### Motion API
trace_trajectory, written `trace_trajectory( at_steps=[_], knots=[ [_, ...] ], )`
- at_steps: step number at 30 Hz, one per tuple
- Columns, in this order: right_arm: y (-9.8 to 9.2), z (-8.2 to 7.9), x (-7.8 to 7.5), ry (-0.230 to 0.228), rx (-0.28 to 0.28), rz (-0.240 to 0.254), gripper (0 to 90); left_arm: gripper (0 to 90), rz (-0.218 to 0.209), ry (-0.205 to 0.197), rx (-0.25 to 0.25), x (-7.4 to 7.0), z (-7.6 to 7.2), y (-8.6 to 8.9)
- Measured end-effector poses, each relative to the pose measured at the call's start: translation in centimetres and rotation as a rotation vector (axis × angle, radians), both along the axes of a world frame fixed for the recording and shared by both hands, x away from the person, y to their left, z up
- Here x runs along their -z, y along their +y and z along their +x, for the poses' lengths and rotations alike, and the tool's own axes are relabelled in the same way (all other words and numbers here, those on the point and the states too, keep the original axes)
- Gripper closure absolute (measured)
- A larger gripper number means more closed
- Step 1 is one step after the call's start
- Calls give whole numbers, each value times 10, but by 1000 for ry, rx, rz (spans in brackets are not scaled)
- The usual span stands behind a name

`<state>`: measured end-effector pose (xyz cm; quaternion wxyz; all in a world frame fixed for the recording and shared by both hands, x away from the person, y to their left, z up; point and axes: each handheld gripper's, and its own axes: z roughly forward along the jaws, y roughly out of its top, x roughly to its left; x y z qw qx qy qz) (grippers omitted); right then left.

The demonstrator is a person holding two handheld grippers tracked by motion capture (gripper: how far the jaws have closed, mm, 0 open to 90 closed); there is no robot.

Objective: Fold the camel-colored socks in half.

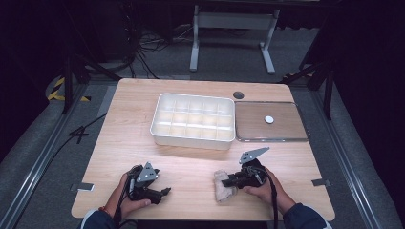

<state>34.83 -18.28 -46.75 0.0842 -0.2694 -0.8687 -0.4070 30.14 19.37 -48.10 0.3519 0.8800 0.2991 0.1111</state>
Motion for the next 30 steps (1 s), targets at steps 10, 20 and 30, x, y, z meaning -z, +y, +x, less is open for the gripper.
trace_trajectory(
  at_steps=[10,20,30],
  knots=[
    [-11,-4,-16,-129,66,19,761,198,-3,-5,-8,1,0,0],
    [-20,-5,-30,-220,99,43,760,188,-9,-6,-10,2,0,-1],
    [-27,-6,-38,-266,129,63,760,184,-11,-8,-10,2,0,-1]
  ],
)
